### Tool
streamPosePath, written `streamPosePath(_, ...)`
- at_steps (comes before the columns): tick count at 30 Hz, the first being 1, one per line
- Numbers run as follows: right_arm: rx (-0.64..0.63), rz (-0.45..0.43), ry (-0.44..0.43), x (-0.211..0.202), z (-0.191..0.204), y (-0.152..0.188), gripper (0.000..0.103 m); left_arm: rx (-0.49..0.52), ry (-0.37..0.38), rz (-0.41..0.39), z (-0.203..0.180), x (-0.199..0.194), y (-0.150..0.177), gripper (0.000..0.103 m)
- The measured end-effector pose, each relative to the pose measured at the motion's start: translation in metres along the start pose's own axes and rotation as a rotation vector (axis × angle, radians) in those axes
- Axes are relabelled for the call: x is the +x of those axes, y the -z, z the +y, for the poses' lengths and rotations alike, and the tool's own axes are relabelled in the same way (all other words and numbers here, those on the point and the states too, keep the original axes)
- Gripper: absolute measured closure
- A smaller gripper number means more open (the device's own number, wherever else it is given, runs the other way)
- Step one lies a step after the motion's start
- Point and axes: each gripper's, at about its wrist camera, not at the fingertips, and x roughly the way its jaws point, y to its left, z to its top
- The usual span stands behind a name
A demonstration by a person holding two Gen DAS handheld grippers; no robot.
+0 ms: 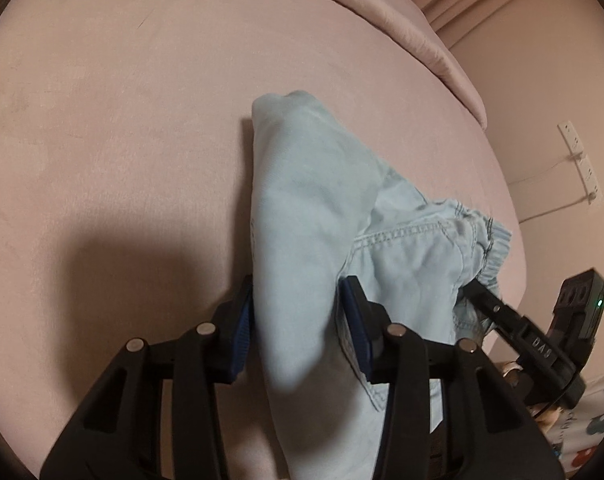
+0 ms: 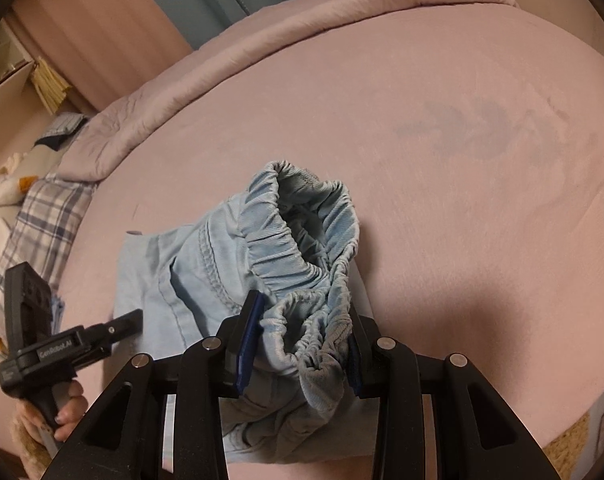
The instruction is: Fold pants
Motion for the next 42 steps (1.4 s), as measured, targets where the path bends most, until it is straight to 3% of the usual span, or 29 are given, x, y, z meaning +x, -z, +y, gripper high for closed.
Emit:
streamPosePath(16,0.003,0.014,0.071,-0.003,0.002,0.004,0.065,-0.014,0.034,-0.005,0.015,-0.025,0.054,0.059)
streamPosePath(20,-0.021,0.021,0.116,-0.004,0.006,0.005,0.058,-0.014,0.046,-0.002,0.026,-0.040,0.074,0.059)
streamPosePath(30,-0.053,0.026,0.194,-0.015,0.005,0.010,0.051,-0.016,0.058,0.016,0.027,-0.046,0.084,0.059)
streamPosePath(42,-0.093,-0.010,0.243,-0.026,0.016,0.003,0.050,-0.004,0.047,0.017,0.027,-0.046,0.086,0.058)
